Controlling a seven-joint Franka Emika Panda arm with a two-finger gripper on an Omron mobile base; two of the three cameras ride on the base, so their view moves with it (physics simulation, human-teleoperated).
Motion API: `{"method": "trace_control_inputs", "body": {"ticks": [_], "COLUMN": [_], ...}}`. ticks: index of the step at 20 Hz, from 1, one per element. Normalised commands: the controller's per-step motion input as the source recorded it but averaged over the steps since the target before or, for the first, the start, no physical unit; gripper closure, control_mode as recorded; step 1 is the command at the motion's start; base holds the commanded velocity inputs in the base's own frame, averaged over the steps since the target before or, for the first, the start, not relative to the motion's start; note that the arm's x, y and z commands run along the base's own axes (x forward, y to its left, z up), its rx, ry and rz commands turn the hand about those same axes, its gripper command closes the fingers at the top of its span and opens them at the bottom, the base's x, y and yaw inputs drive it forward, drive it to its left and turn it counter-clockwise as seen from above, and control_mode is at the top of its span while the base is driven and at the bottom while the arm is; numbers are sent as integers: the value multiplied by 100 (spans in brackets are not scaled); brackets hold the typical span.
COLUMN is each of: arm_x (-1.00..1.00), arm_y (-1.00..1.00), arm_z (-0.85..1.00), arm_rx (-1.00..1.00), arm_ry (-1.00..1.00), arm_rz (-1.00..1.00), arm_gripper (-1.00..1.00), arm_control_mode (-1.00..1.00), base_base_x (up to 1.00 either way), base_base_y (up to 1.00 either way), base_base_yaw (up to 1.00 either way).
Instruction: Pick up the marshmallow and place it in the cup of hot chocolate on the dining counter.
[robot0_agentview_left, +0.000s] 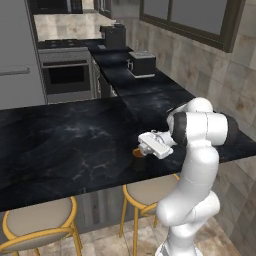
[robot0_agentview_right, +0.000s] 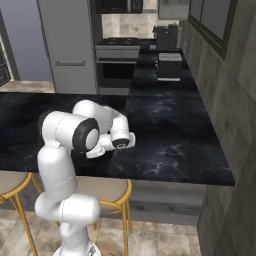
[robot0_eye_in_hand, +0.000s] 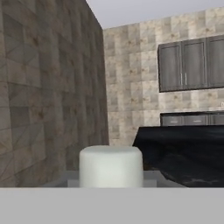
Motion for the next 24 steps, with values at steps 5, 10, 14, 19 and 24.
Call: {"method": "trace_control_inputs", "body": {"ticks": [5, 10, 14, 19, 24], "arm_x": [35, 39, 37, 5, -44], "arm_y": [9, 5, 2, 10, 31], "arm_z": [-22, -19, -26, -31, -16], "arm_rx": [0, 0, 0, 0, 0], "arm_ry": [0, 0, 0, 0, -8], "arm_rz": [0, 0, 0, 0, 0], "arm_gripper": [100, 100, 100, -100, -100], "arm_control_mode": [-100, -100, -100, -100, -100], "base_base_x": [0, 0, 0, 0, 0], "base_base_y": [0, 0, 0, 0, 0], "base_base_yaw": [0, 0, 0, 0, 0]}}
